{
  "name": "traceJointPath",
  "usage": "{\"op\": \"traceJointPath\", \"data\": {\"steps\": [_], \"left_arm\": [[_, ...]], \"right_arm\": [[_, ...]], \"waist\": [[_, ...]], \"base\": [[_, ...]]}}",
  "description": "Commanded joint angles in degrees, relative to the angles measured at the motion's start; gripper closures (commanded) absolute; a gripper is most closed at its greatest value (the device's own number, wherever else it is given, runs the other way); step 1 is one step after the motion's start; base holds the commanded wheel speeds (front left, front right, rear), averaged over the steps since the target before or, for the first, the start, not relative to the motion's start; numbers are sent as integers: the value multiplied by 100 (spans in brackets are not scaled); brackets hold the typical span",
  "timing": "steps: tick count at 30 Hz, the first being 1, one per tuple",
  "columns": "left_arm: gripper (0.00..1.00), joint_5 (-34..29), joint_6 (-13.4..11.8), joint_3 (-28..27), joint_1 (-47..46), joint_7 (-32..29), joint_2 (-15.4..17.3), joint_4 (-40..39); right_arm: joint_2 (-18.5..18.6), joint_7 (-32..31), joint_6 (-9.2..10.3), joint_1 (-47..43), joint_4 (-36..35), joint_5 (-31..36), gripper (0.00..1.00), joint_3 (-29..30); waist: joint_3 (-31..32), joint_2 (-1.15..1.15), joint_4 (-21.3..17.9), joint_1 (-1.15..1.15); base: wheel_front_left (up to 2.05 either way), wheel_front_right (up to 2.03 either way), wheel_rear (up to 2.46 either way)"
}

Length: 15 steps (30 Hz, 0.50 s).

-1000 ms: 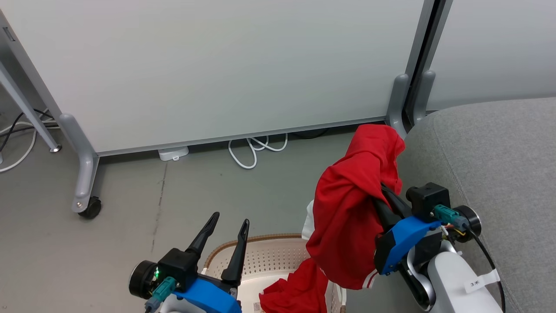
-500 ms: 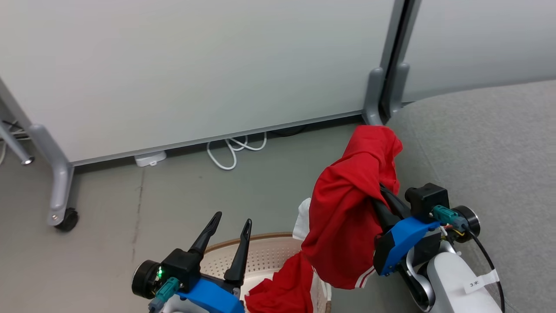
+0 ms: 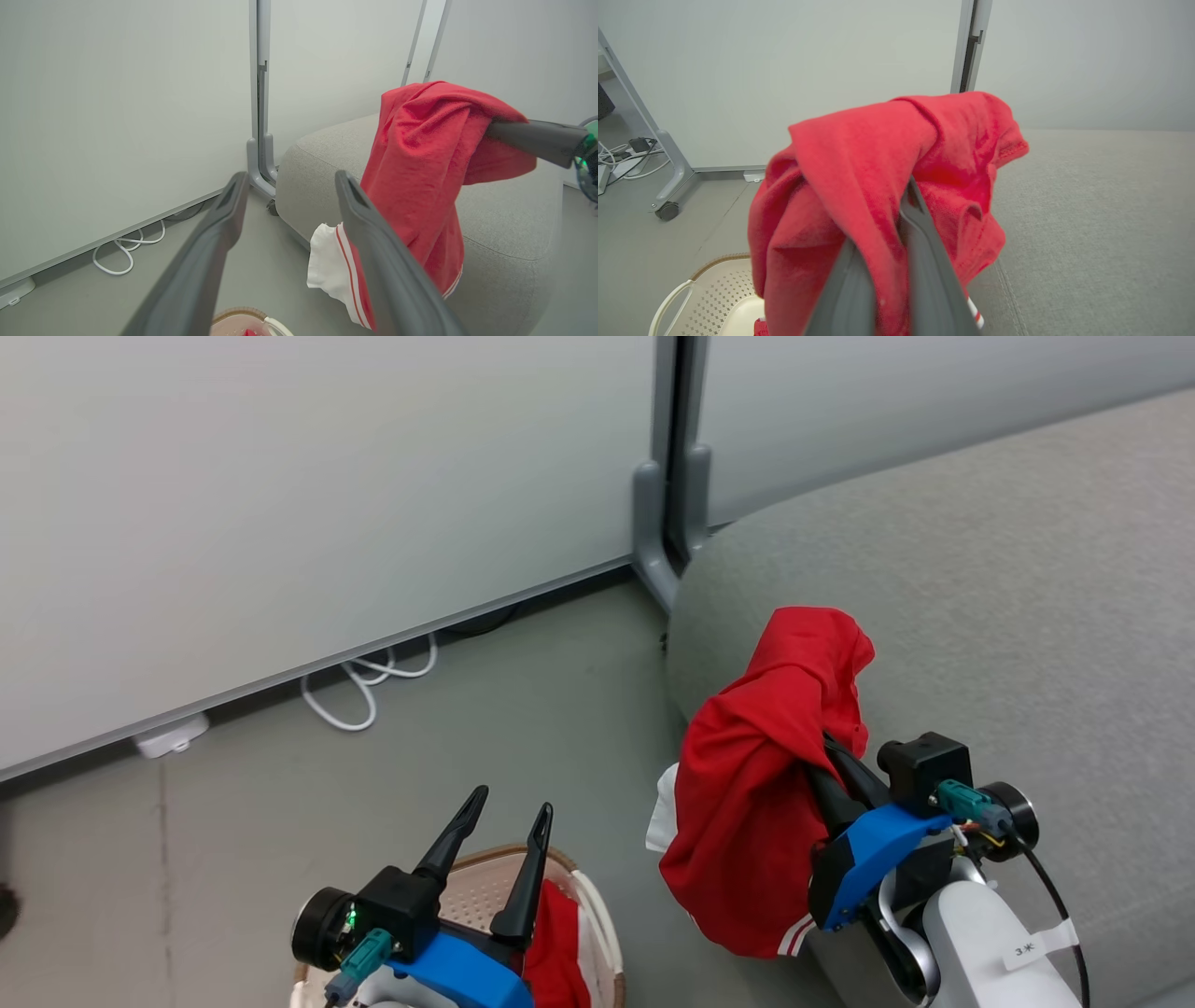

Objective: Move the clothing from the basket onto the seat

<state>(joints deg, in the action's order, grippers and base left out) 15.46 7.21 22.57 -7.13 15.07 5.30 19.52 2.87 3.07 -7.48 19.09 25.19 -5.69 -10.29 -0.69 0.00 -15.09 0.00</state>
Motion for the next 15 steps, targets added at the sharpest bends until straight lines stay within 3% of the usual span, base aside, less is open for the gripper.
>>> {"op": "traceJointPath", "data": {"steps": [1,15], "left_arm": [[0,-25,40,-4,-69,15,25,-22],[0,-1,41,103,-173,15,70,20]], "right_arm": [[19,17,-2,-86,-35,15,100,24],[12,35,-3,-142,-100,-16,100,51]], "waist": [[-44,0,-311,0],[-173,0,-1170,0]], "base": [[0,0,0],[0,0,0]]}}
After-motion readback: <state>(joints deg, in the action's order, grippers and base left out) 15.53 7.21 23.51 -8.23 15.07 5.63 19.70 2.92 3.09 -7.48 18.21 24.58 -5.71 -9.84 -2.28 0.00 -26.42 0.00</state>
